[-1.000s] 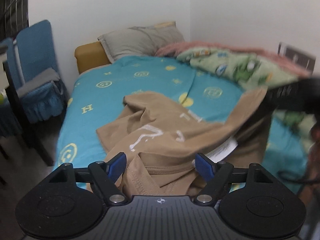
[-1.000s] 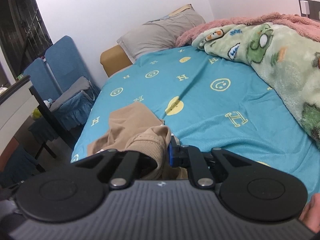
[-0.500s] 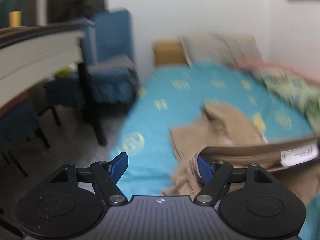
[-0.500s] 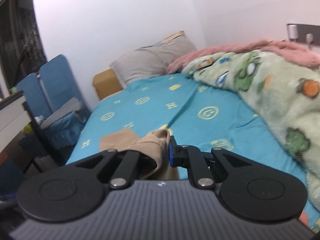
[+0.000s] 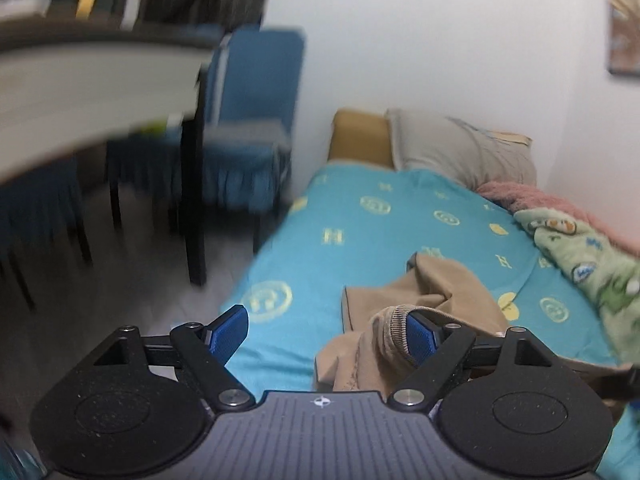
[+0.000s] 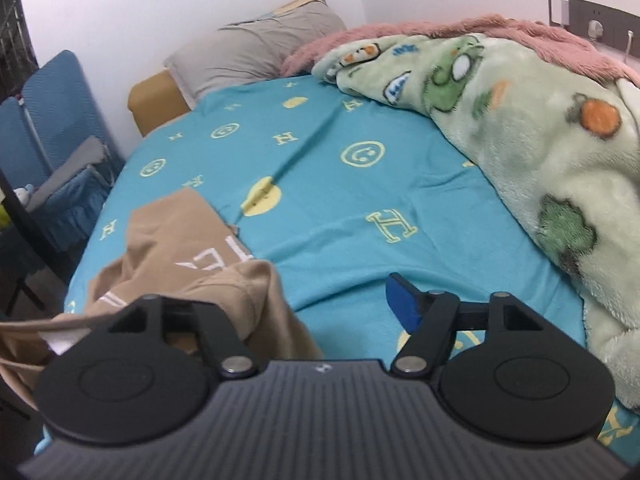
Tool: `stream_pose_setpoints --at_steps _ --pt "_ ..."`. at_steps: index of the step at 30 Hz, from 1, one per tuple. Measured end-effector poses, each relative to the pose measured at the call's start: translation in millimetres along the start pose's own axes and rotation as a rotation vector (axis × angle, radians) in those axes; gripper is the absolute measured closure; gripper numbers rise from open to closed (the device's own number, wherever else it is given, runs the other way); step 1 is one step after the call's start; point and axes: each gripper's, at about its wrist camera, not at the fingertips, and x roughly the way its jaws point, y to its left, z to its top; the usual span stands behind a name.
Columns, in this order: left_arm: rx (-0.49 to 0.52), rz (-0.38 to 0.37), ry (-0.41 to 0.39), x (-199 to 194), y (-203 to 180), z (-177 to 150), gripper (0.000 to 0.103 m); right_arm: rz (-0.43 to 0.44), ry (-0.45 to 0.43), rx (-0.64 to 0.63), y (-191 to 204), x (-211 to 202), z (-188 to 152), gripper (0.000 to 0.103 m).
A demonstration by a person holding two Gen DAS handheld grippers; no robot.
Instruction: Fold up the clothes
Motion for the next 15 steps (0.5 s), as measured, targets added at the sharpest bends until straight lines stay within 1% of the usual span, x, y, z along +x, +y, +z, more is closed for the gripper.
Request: stream_pose_setpoints --at_steps 1,4,6,8,10,12,15 --pt "0.000 0.001 0.008 1.0 0.2 0.5 0.019 -0.001 0.001 0.001 -0.6 -0.3 -0.7 0.032" --pt "0.027 0.008 -0.041 -7.9 -7.0 7.6 0.019 0.000 -0.019 0.000 0.0 -3.9 -1.4 0.032" --pt "0.045 0.013 -0.077 -14.4 -12.1 12.7 0.019 0.014 -0.044 0.011 -1.0 -9.3 4.1 0.032" --pt "0.047 0.014 -0.121 -23.1 -15.2 21.4 0.019 0.054 -0.096 0.029 -0.9 -21.6 16.8 0.032" --pt "0.011 0.001 -0.176 -34.9 -20.6 40.8 0.019 0.087 -0.158 0.027 2.3 -37.7 35.5 0.032" --pt "-0.012 -0.025 -0.258 -49.3 -28.5 66.8 0.020 0.092 -0.254 -0.021 14.5 -60.5 60.2 0.032" --pt "0.016 -0.072 -0.413 -74.8 -44.9 111.0 0.020 0.098 -0.384 -0.080 33.3 -95.4 103.3 0.032"
